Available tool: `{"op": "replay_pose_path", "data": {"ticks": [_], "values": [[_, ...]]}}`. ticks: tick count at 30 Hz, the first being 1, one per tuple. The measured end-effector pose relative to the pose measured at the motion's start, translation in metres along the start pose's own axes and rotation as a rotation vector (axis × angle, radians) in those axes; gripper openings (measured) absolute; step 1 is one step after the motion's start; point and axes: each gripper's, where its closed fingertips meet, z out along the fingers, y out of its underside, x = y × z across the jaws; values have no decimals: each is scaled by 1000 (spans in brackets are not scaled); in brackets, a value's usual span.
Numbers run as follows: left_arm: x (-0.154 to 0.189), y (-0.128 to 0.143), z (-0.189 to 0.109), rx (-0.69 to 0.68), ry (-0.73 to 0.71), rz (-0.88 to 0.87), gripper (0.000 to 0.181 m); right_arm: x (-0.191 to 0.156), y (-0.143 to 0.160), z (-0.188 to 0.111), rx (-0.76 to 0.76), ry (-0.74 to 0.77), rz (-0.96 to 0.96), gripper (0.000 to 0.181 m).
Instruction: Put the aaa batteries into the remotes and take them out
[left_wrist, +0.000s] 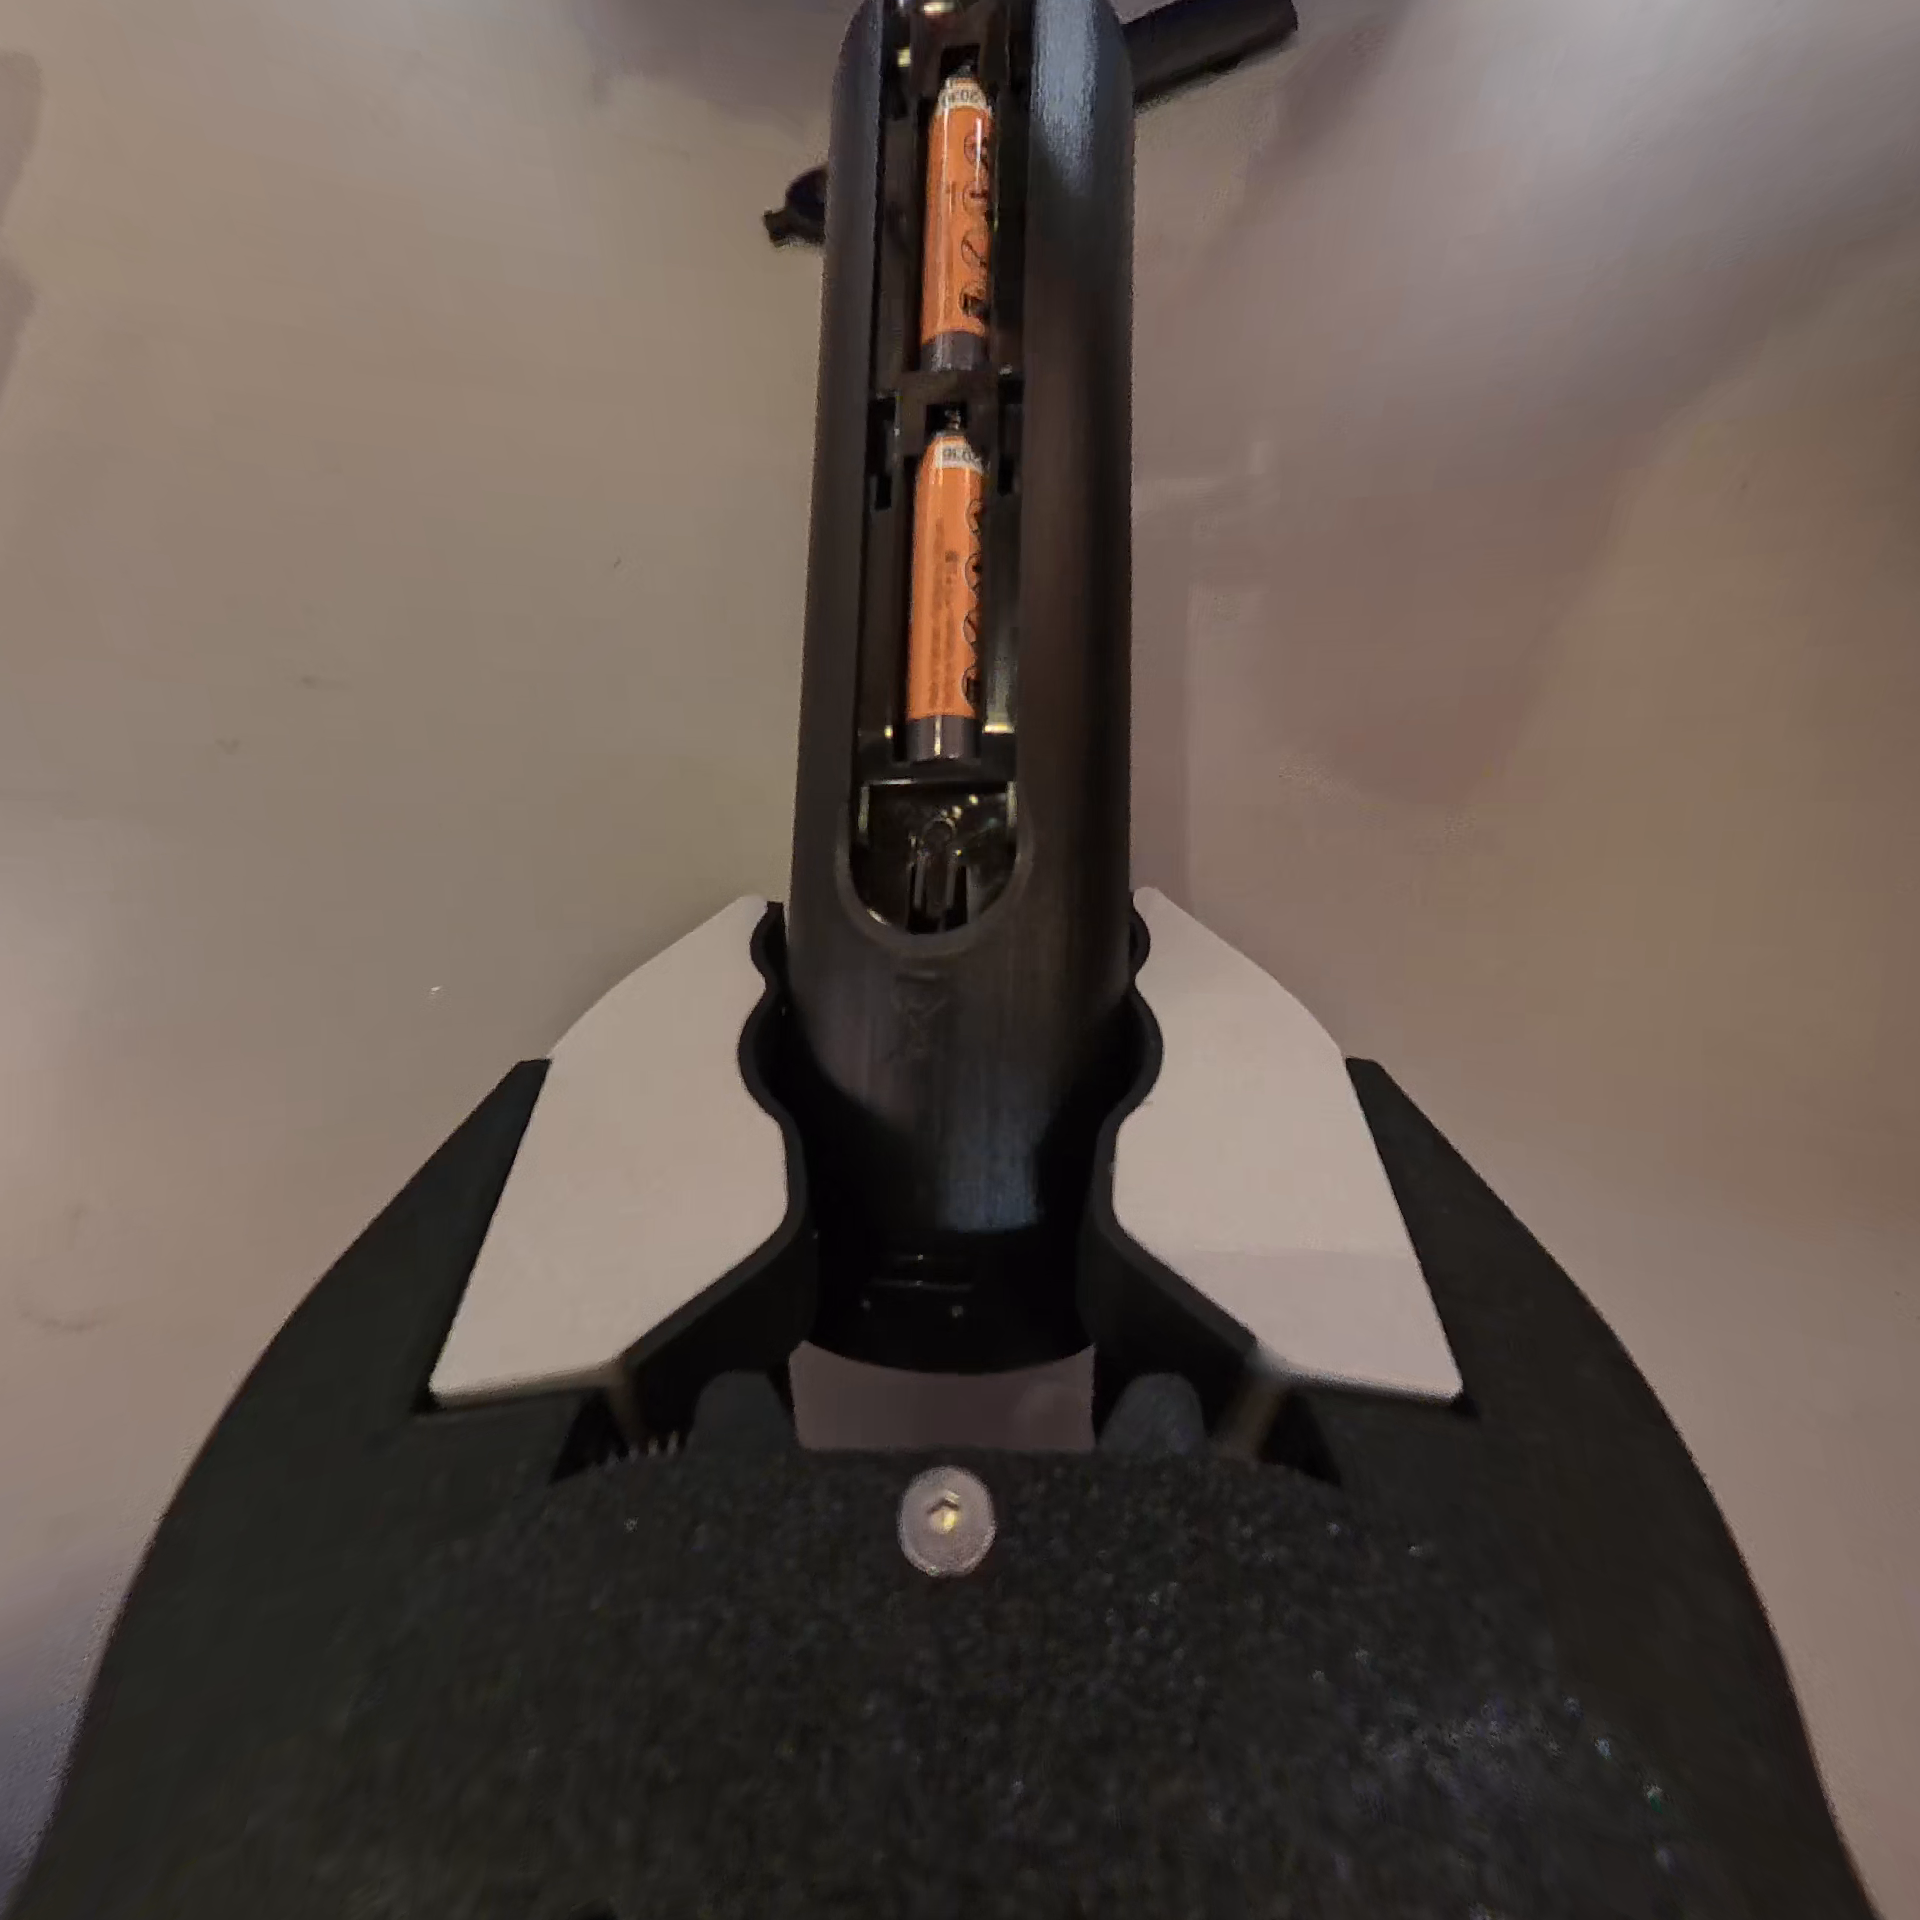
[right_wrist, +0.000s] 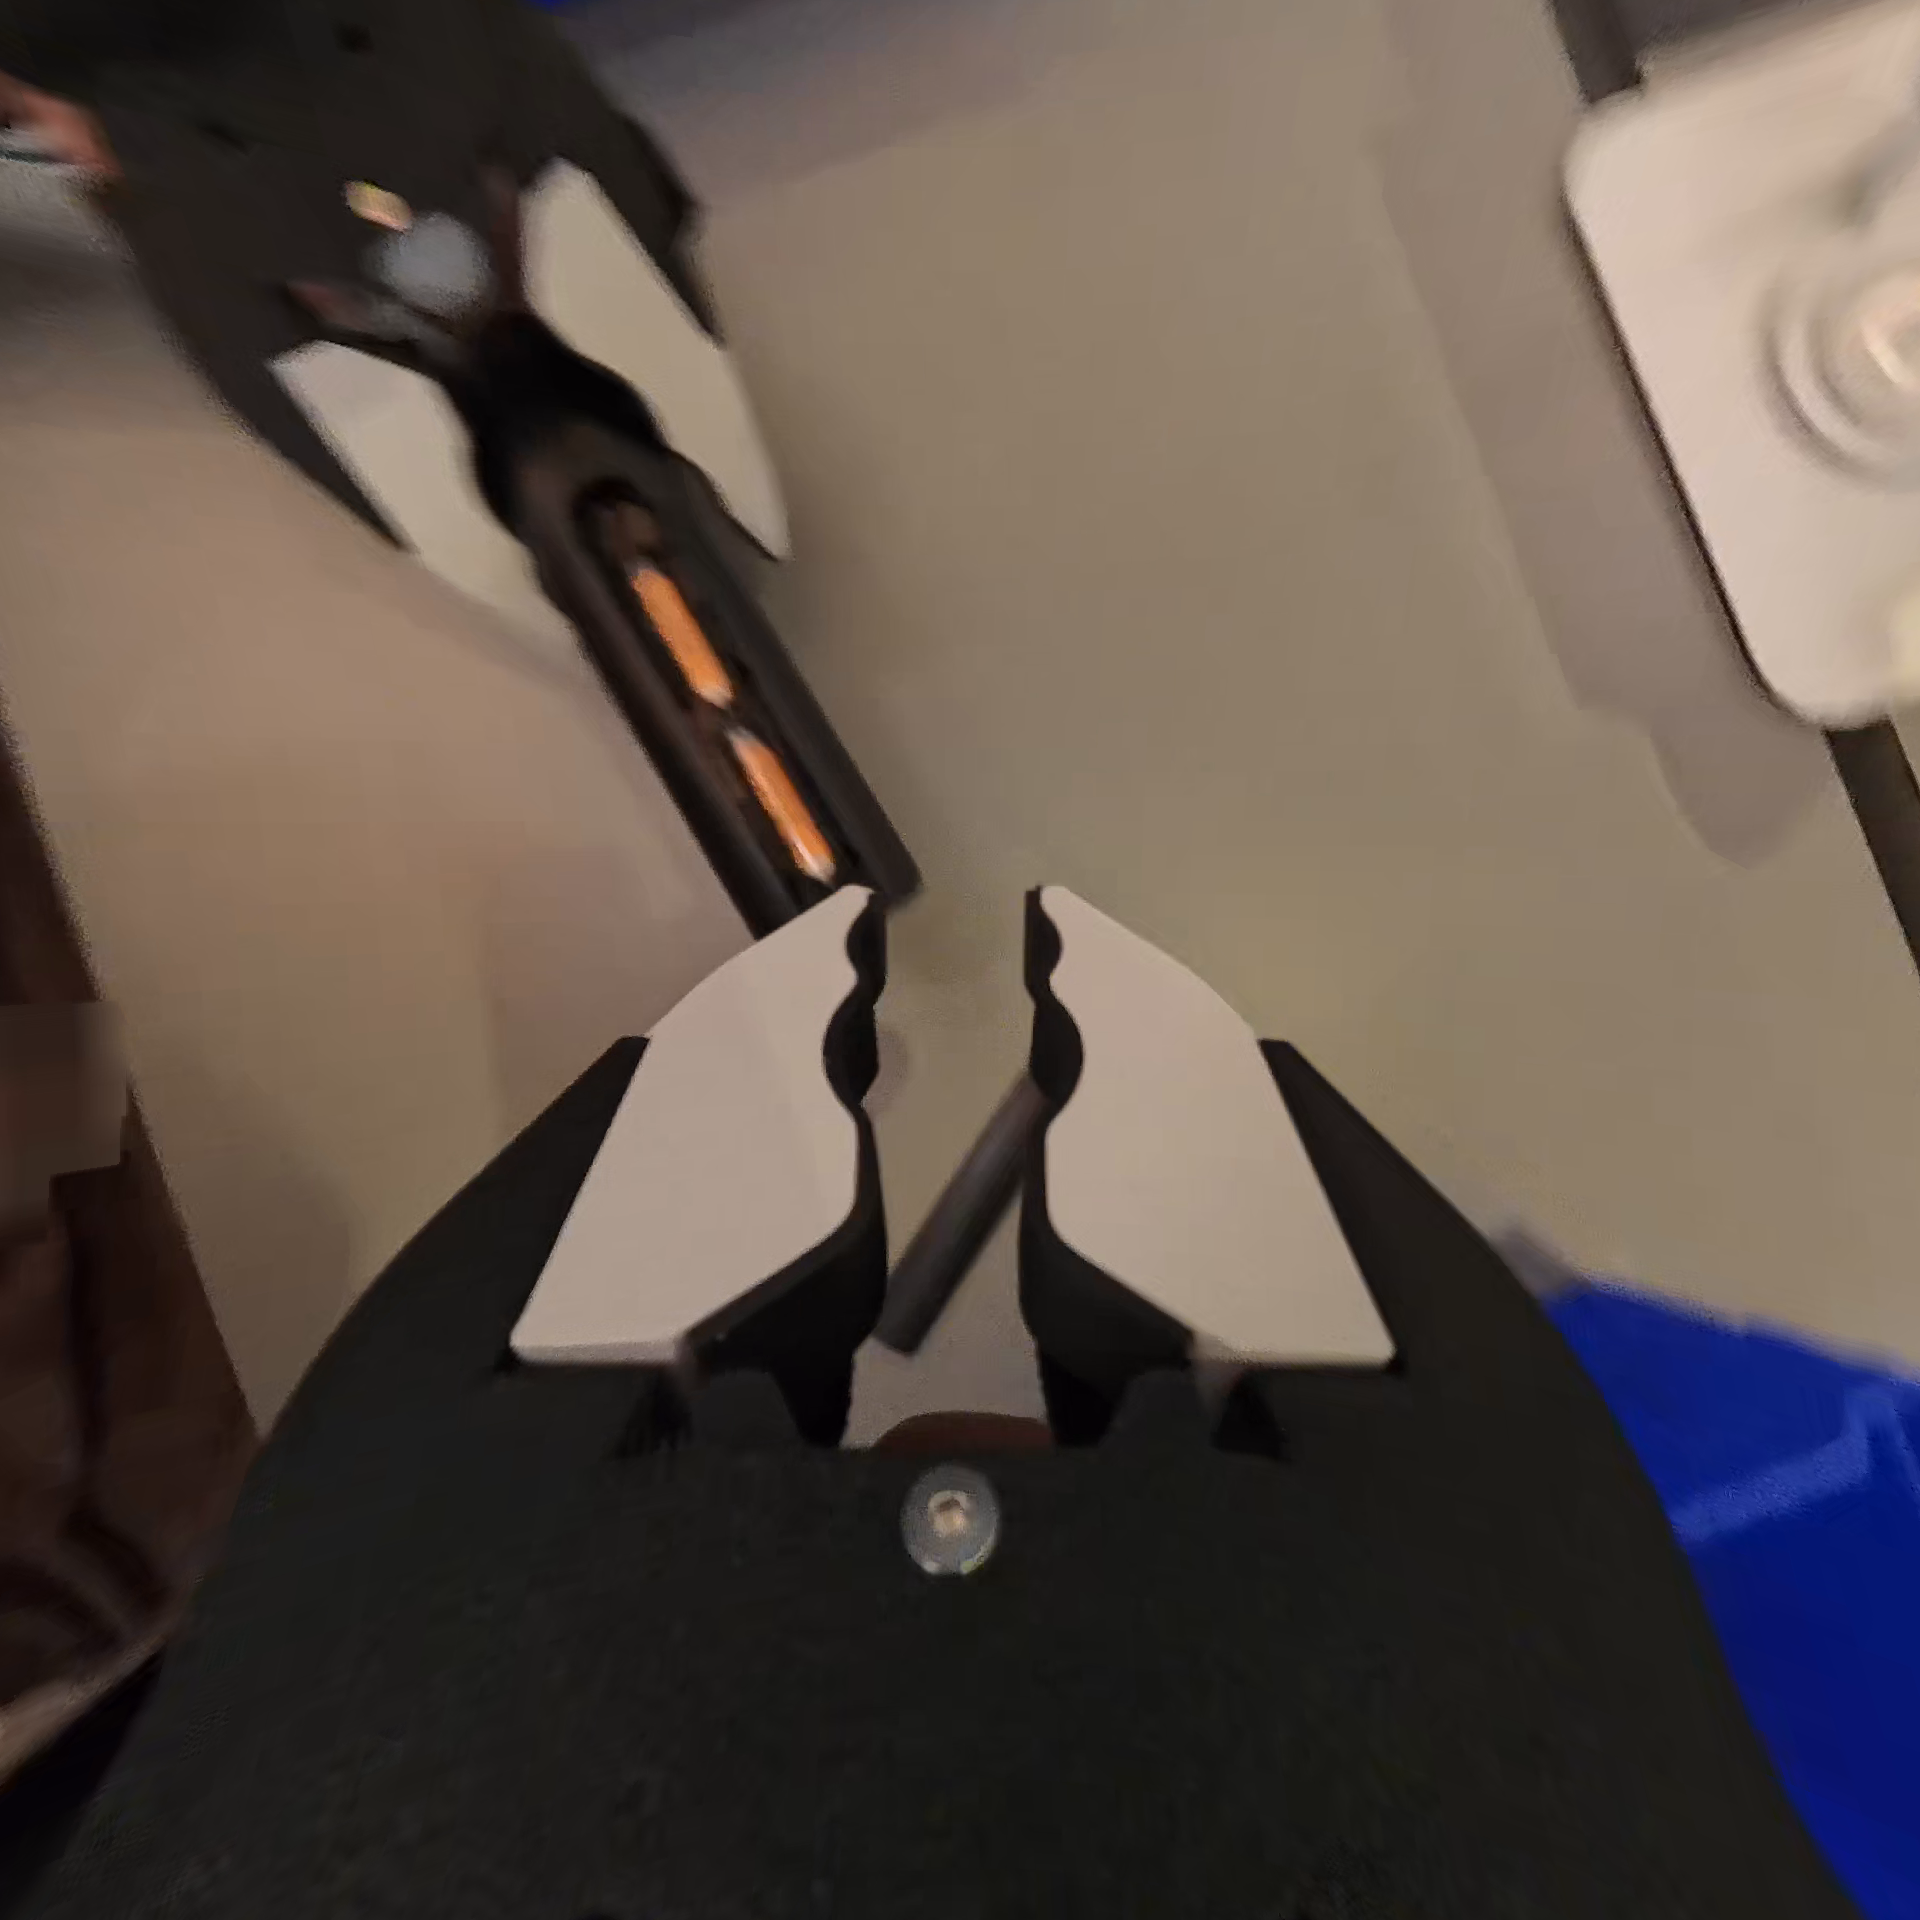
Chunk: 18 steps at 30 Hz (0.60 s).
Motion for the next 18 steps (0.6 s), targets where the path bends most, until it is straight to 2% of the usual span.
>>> {"op": "replay_pose_path", "data": {"ticks": [3, 5, 8, 11, 13, 18], "values": [[-7, 7, -1, -19, -24, -2, 60, 27, 38, -5, -61, 233, 192, 29], [-6, 7, -4, -3, -14, -12, 60, 28, 66, 1, -92, 287, 318, 41], [2, 9, -9, 19, 22, -21, 60, 10, 94, 26, -77, 265, 494, 36], [6, 18, -12, -6, 30, -16, 60, 11, 122, 42, -143, 353, 485, 35], [7, 20, -13, -4, 42, -24, 60, 18, 129, 44, -165, 394, 463, 28], [11, 19, -12, 4, 70, -29, 60, 20, 131, 56, -165, 332, 528, 31]]}}
